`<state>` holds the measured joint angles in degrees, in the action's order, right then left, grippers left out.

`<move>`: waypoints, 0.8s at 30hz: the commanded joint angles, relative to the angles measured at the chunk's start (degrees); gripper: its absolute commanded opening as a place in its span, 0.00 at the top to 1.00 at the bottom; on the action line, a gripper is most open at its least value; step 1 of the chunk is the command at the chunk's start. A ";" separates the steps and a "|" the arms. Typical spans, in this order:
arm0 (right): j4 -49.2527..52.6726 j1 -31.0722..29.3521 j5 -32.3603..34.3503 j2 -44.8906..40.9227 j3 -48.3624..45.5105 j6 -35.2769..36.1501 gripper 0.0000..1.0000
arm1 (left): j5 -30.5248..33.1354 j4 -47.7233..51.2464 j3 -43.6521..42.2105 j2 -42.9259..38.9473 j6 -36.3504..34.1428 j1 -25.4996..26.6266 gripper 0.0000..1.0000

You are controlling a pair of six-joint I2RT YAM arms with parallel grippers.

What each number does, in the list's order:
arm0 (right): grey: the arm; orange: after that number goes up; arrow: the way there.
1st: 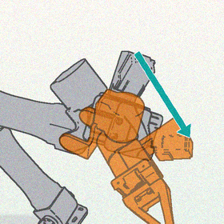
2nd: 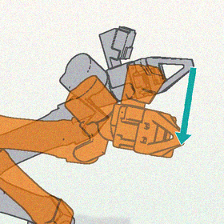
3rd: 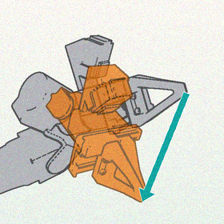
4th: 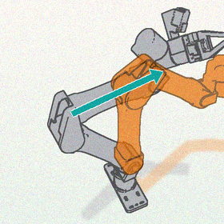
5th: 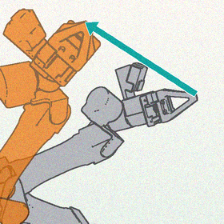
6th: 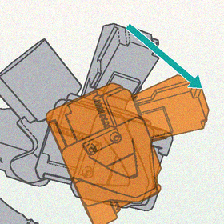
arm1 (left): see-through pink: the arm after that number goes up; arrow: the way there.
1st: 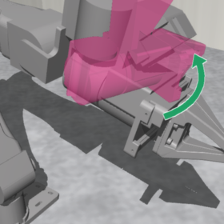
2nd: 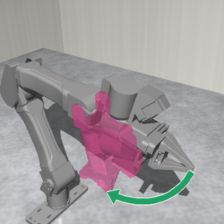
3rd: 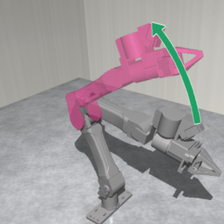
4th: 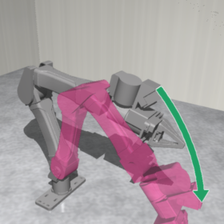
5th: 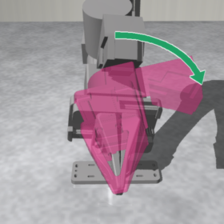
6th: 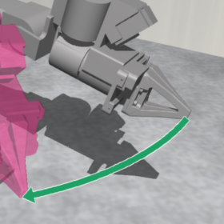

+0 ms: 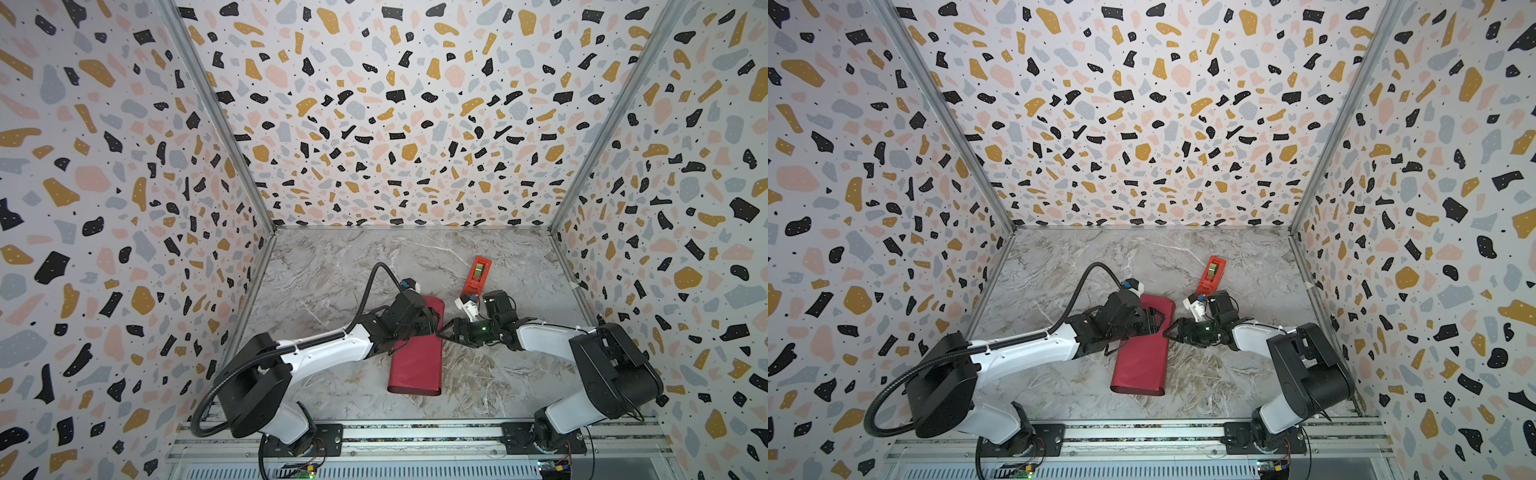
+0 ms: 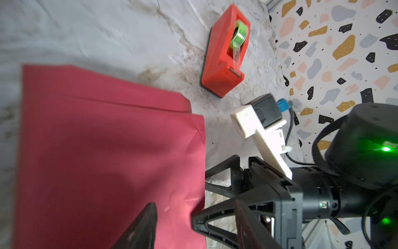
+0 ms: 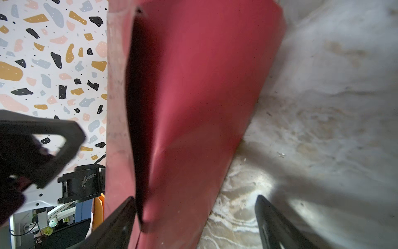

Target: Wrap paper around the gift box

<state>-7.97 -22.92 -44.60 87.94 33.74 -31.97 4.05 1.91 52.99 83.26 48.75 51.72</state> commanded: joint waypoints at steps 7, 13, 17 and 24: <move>6.90 0.15 5.01 1.36 -0.89 2.48 0.15 | -6.86 10.97 -5.03 -7.91 -14.52 -9.70 0.23; 7.75 0.16 5.14 0.90 -0.26 2.64 0.15 | -13.60 15.81 -5.08 -4.00 -20.81 -10.59 0.21; 7.97 0.15 5.27 0.80 0.06 2.77 0.15 | -14.77 17.06 -5.41 -1.83 -22.82 -10.59 0.21; 9.40 0.15 5.22 0.67 1.93 3.35 0.15 | -12.55 19.44 -5.61 1.63 -25.27 -10.59 0.21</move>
<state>-5.45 -22.87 -44.12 87.94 35.14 -30.52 -9.28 17.76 48.14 82.96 26.26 40.93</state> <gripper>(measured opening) 0.850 0.791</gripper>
